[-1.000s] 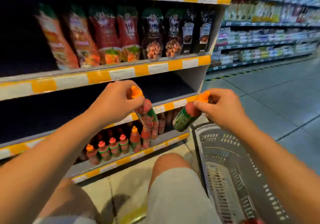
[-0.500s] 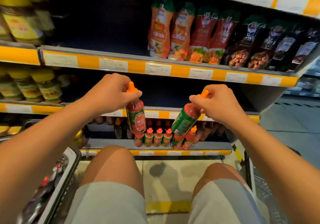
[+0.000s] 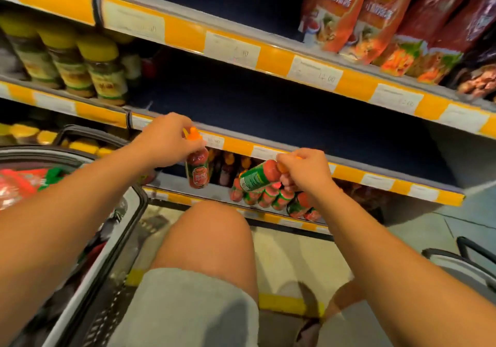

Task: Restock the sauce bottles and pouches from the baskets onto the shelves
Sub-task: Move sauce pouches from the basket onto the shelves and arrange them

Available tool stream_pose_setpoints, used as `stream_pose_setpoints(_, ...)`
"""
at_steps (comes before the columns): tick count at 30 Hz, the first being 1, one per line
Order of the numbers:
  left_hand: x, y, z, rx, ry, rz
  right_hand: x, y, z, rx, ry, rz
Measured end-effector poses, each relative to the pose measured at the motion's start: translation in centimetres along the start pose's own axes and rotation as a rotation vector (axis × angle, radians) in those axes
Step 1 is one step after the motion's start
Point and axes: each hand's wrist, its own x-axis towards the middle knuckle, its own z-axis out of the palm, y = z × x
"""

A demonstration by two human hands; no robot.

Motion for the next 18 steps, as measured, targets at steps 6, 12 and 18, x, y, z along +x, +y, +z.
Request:
stream_pose_setpoints(6, 2.3, -3.4, 5.3, 0.041, -0.026, -0.14, 2.4, 3.1, 5.2, 0.114, -0.141, 0.157)
stream_pose_setpoints(12, 4.8, -6.8, 8.8, 0.087, -0.067, -0.26, 4.7, 4.8, 9.5, 0.147, -0.183, 0.252)
stream_pose_setpoints(18, 6.4, -8.8, 11.9, 0.079, -0.057, -0.272, 7.4, 6.4, 13.4, 0.129, -0.209, 0.294)
